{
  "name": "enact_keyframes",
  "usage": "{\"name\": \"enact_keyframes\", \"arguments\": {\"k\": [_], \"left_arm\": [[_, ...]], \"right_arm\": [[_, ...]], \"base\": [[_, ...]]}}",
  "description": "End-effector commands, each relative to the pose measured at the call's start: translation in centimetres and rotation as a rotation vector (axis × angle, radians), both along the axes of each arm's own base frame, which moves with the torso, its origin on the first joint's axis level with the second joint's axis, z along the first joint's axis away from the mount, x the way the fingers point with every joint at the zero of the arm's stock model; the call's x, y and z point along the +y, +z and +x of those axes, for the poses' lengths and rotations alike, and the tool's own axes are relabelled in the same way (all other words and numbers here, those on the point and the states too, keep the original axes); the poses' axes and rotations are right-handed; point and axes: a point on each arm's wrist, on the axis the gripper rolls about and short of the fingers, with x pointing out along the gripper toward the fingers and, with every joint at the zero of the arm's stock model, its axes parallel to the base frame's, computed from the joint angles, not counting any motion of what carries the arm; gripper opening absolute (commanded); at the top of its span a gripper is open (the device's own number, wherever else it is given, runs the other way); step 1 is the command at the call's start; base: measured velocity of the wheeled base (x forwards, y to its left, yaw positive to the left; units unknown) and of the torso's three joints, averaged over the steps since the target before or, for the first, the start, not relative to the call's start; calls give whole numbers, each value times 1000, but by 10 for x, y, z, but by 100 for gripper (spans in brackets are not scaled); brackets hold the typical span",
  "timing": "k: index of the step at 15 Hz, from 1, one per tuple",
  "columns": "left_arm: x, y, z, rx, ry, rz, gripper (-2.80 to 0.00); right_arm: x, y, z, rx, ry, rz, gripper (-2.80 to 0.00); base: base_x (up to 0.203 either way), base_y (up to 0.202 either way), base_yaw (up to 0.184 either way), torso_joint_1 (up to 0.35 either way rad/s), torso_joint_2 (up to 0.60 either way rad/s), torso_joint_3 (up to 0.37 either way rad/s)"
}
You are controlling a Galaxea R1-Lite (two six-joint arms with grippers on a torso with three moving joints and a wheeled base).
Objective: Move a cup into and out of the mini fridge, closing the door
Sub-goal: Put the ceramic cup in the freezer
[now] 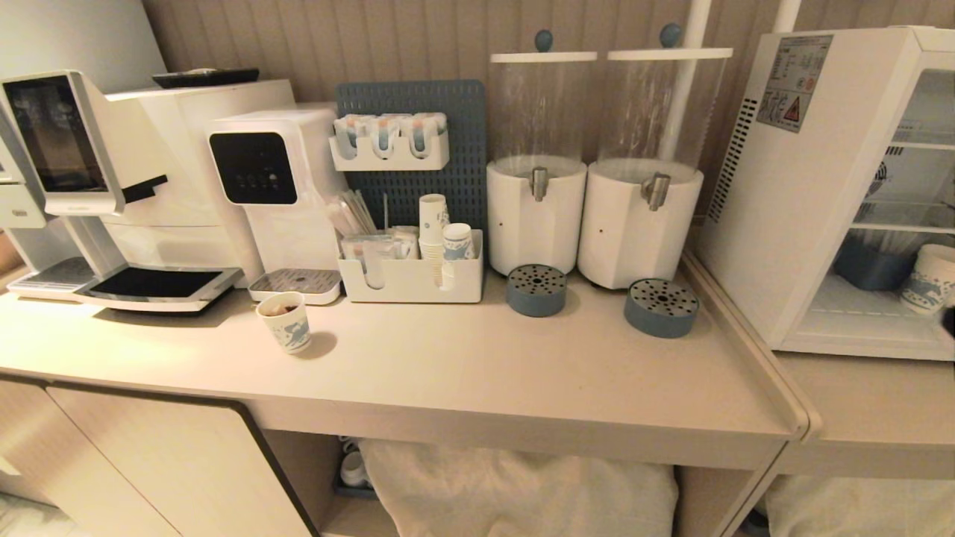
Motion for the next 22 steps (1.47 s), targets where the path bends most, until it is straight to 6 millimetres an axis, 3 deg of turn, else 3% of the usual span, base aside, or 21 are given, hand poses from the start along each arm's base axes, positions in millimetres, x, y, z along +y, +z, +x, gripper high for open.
{"name": "enact_keyframes", "arguments": {"k": [1, 5, 7, 9, 11, 14, 19, 22], "left_arm": [[0, 0, 0, 1, 0, -1, -280], [0, 0, 0, 0, 0, -1, -280], [0, 0, 0, 1, 0, -1, -280], [0, 0, 0, 1, 0, 0, -280], [0, 0, 0, 1, 0, -1, -280], [0, 0, 0, -1, 0, 2, -280], [0, 0, 0, -1, 0, 0, -280], [0, 0, 0, -1, 0, 0, -280]], "right_arm": [[-19, 3, -46, -94, -222, 29, -280], [-28, -25, -101, -198, -327, 74, -280], [-29, -38, -108, -204, -400, 162, -280], [-28, -33, -112, -203, -438, 163, -280], [-26, -39, -123, -240, -391, 172, -280], [-23, -66, -148, -358, -241, 194, -280], [-17, -133, -109, -222, 43, 160, -280], [-14, -145, -108, -81, 192, 155, -280]], "base": [[0, 0, 0, 0, 0, 0], [0, 0, 0, 0, 0, 0], [0, 0, 0, 0, 0, 0], [0, 0, 0, 0, 0, 0], [0, 0, 0, 0, 0, 0], [0, 0, 0, 0, 0, 0], [0, 0, 0, 0, 0, 0], [0, 0, 0, 0, 0, 0]]}}
